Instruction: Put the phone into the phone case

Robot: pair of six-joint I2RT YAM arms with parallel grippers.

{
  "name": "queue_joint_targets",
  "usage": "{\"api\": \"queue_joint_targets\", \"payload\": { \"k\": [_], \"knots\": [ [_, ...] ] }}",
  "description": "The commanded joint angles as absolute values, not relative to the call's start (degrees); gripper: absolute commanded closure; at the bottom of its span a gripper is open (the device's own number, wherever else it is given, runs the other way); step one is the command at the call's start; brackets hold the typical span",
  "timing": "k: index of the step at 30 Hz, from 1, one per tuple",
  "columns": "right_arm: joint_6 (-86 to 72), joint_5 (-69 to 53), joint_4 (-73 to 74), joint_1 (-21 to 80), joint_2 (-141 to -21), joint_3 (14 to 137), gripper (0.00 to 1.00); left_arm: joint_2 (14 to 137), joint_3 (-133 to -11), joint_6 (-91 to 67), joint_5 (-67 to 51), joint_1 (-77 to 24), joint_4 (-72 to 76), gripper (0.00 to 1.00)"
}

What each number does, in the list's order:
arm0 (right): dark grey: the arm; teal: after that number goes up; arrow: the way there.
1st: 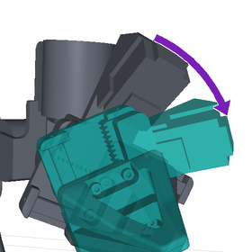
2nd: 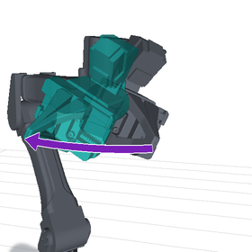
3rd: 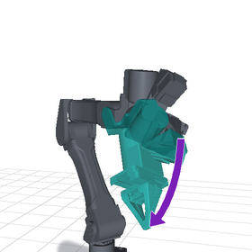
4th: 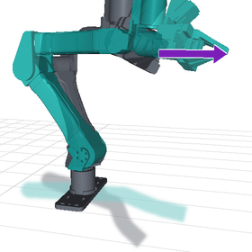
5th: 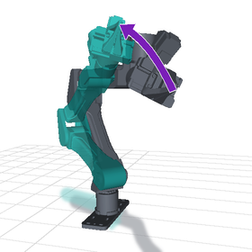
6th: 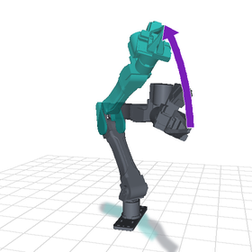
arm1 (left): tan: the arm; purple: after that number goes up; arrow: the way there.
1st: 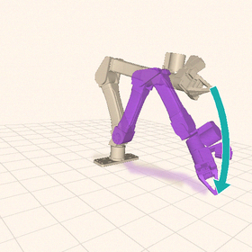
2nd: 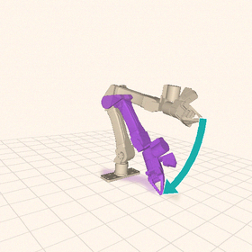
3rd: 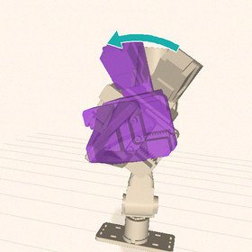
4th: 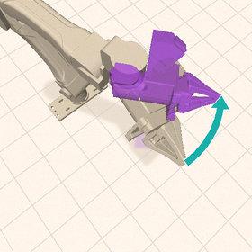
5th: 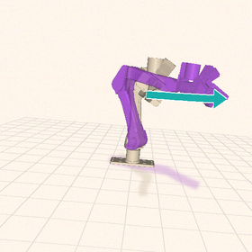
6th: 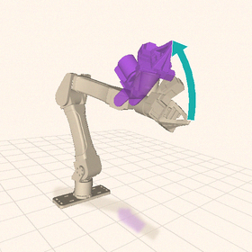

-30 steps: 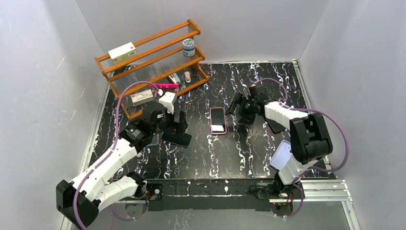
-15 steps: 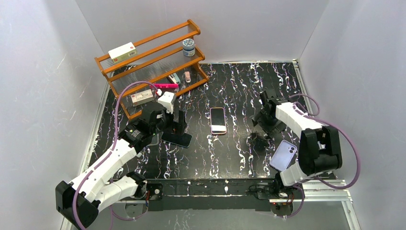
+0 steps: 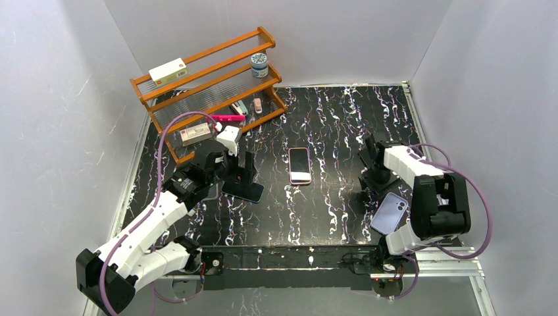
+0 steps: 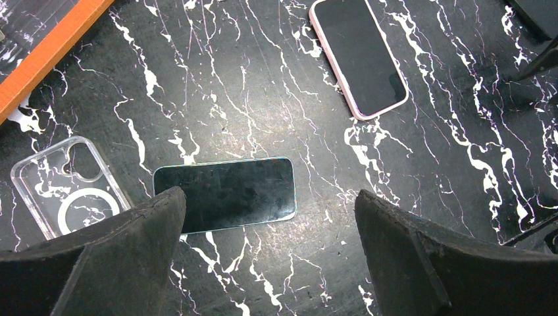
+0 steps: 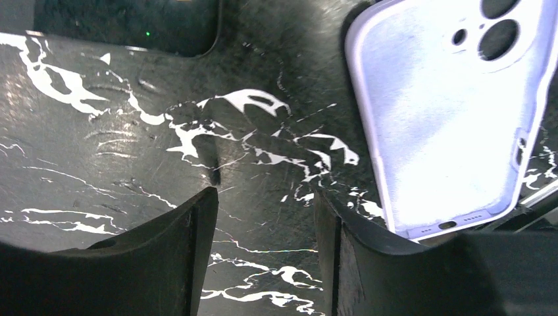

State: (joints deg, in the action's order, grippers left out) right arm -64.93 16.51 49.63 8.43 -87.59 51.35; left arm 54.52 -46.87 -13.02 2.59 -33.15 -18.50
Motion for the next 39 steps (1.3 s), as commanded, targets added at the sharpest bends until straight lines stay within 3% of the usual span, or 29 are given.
{"api": "queue_joint_targets", "payload": {
  "k": [1,14,28,34,39],
  "knots": [
    [-68.0,22.1,53.3,6.4,-83.6,50.3,0.38,53.5,-46.9,-12.4,3.3,-33.1,-19.7,0.02],
    [-69.0,25.9,52.6,3.6,-79.2,45.3,0.46,53.4,-46.8,-12.4,3.1,-33.1,-19.7,0.02],
    [-66.2,20.6,47.1,3.4,-79.9,41.4,0.75,53.6,-46.8,-12.2,2.9,-33.1,-19.5,0.02],
    [-61.7,16.7,43.9,3.4,-76.3,41.2,0.98,53.5,-46.8,-12.2,2.9,-33.1,-19.6,0.02],
    [-54.7,9.3,38.6,3.5,-71.1,40.0,0.99,53.5,-46.8,-12.1,3.2,-33.1,-19.5,0.02]
  ]
}}
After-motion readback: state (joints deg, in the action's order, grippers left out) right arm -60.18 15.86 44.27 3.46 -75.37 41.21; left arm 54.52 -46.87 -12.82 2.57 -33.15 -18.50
